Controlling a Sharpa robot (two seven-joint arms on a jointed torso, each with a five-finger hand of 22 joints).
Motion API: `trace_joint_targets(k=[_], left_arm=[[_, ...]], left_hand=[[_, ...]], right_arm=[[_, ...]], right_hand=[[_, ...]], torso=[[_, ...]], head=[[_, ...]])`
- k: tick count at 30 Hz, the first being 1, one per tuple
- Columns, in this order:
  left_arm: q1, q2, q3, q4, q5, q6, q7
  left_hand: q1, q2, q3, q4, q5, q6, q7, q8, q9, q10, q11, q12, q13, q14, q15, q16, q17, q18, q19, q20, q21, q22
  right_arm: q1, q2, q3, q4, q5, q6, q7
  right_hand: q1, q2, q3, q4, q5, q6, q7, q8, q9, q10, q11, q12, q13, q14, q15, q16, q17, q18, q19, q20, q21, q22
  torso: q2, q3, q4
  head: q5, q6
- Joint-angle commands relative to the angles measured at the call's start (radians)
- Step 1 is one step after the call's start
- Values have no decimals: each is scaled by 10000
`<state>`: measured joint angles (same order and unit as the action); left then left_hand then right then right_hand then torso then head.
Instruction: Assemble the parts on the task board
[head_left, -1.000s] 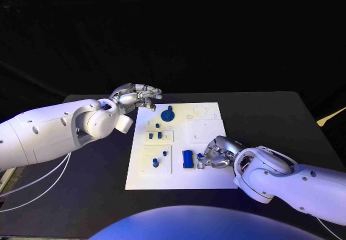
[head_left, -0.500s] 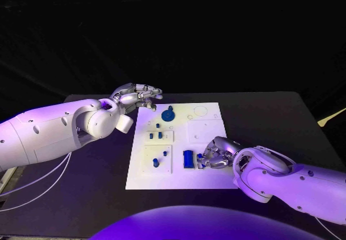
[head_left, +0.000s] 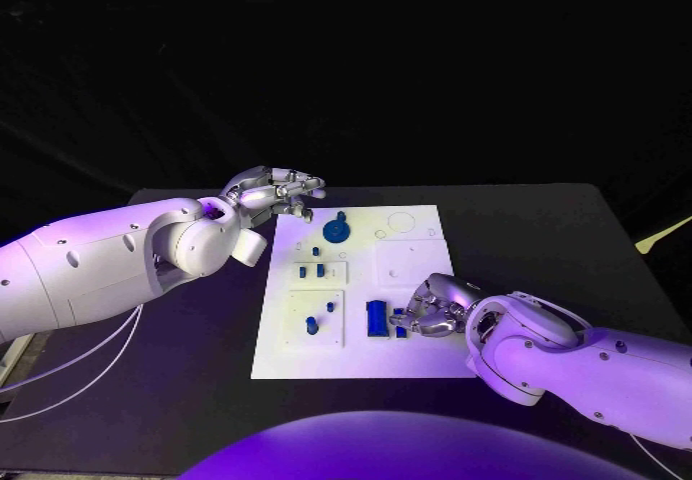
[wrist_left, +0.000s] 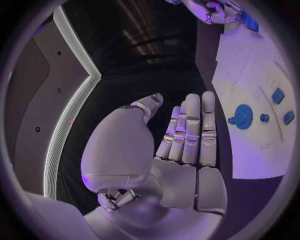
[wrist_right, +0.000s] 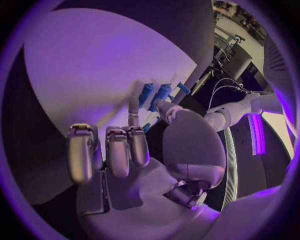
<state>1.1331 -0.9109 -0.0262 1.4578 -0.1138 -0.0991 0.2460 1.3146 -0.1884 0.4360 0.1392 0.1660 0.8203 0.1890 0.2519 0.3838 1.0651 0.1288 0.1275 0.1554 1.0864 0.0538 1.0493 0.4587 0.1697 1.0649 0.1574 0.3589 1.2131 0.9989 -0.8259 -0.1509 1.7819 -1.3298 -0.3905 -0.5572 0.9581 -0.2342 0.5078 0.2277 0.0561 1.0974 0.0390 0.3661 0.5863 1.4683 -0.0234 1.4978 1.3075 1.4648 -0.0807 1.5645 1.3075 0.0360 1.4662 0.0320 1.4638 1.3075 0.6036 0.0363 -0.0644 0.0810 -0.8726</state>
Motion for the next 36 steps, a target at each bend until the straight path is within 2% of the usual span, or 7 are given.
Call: trace_joint_targets(k=[1,7,11,15,18,28,36], left_arm=[[7,6,8,29,-19,150,37],[7,0,8,29,-20,147,34],[7,-1,8,27,-20,145,31],[7,1,8,23,-21,147,33],[6,6,8,20,-22,154,34],[6,19,8,9,-22,157,32],[6,7,7,2,-22,141,33]], left_hand=[[22,51,-38,12,60,-76,6,46,-11,-78,-4,55,12,-74,11,-45,-15,93,94,9,-41,-8],[22,49,-42,15,61,-78,8,48,-12,-84,-2,54,12,-77,13,-45,-15,93,94,10,-45,-8],[22,49,-42,15,61,-78,8,48,-12,-84,-2,54,12,-77,13,-45,-15,93,94,10,-45,-8],[22,49,-42,15,61,-78,8,48,-12,-84,-2,54,12,-77,13,-45,-15,93,94,10,-45,-8],[22,49,-42,15,61,-78,8,48,-12,-84,-2,54,12,-77,13,-45,-15,93,94,10,-45,-8],[22,49,-42,15,61,-78,8,48,-12,-84,-2,54,12,-77,13,-45,-15,93,94,10,-45,-8],[22,49,-42,15,61,-78,8,48,-12,-84,-2,54,12,-77,13,-45,-15,93,94,10,-45,-8]], right_arm=[[-10,-25,-3,39,-140,111,-15],[-13,-111,-3,66,-175,128,-8],[-14,-181,-3,90,-196,155,24],[-16,-214,-4,92,-258,288,87],[-26,-211,-5,63,-306,400,129],[-105,-68,-16,-58,-367,381,107],[-116,-225,-16,70,-482,-17,161]], right_hand=[[26,22,-70,26,-54,63,-16,-43,-11,634,-76,20,2099,1060,-69,62,2633,-125,600,-72,-2,2321],[241,67,-87,52,-48,67,-22,-70,-8,634,-83,16,2100,1060,-75,62,2633,-125,601,-78,-2,2321],[745,93,48,-82,-44,60,-33,-126,-7,633,-93,8,2103,1060,-83,62,2633,-124,600,-85,-5,2321],[1323,-79,114,-399,-56,60,-42,-169,8,615,-104,-29,2085,1060,-94,62,2633,-119,587,-96,-32,2313],[1503,-138,-31,-486,-59,71,-34,-184,18,603,-97,-54,2071,1060,-88,62,2633,-123,594,-94,-17,2318],[1523,-138,-199,-445,-66,90,-21,-196,24,613,-86,-37,2087,1060,-82,62,2633,-124,594,-91,-14,2319],[1482,-52,-396,-283,-60,108,-16,-224,25,612,-81,-42,2087,1060,-75,62,2633,-122,591,-86,-24,2316]], torso=[[0,3,-3],[-1,5,-8],[-4,11,-8],[-4,8,-10],[-2,10,-6],[2,4,-1],[-7,1,-4]], head=[[7,0],[7,0],[4,0],[-3,0],[-3,0],[-9,0],[2,0]])
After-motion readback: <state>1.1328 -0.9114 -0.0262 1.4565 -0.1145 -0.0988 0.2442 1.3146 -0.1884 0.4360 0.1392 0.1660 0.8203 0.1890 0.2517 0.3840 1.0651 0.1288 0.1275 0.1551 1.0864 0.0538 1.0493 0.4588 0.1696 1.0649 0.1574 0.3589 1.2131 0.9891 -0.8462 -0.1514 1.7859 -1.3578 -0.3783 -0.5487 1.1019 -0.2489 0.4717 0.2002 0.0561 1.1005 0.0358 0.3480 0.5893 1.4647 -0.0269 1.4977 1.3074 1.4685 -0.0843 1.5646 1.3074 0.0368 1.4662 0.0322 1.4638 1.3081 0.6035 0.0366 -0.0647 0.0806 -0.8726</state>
